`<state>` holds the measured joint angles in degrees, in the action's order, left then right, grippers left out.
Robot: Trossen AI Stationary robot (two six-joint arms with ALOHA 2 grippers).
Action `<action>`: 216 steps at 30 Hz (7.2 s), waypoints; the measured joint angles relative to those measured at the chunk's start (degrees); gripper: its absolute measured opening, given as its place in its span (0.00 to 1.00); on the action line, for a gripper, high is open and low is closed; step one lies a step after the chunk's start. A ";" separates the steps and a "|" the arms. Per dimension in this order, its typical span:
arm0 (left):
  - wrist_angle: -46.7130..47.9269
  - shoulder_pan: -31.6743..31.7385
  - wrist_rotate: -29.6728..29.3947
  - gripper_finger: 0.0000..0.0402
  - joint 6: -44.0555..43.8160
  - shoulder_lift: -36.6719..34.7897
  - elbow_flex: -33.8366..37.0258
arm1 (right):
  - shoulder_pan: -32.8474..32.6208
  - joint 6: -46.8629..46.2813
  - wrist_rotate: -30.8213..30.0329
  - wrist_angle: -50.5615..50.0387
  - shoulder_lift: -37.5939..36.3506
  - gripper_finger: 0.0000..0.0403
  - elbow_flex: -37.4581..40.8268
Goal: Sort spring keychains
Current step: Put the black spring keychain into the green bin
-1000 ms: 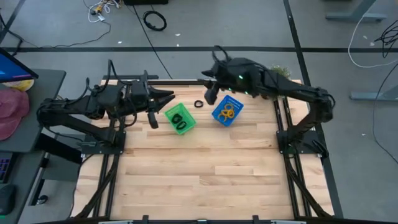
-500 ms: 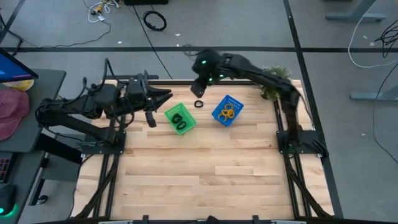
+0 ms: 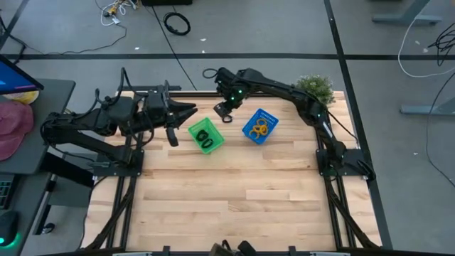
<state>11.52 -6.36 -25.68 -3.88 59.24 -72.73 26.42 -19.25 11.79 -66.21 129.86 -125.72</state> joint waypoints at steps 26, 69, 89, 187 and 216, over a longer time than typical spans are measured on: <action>3.46 -0.05 0.01 0.17 -1.47 0.02 0.00 | 6.26 16.73 2.32 -0.54 3.19 0.40 0.01; 8.42 0.03 -0.19 0.17 0.48 -0.48 -0.04 | -0.84 36.22 -12.01 3.26 2.37 0.40 0.71; 14.02 4.74 0.00 0.17 1.55 -7.80 -0.09 | 0.32 -8.74 -0.44 6.86 7.90 0.30 0.71; 12.45 28.12 6.04 0.17 -5.99 -0.72 -0.02 | 8.28 78.64 7.38 25.73 -7.58 0.28 30.67; 12.53 30.31 6.06 0.17 -7.30 -0.72 -0.07 | 6.95 39.86 0.38 23.70 -11.36 0.28 23.49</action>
<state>24.05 23.95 -19.62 -11.18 58.52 -72.79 33.37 20.61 12.17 -42.51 118.50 -102.23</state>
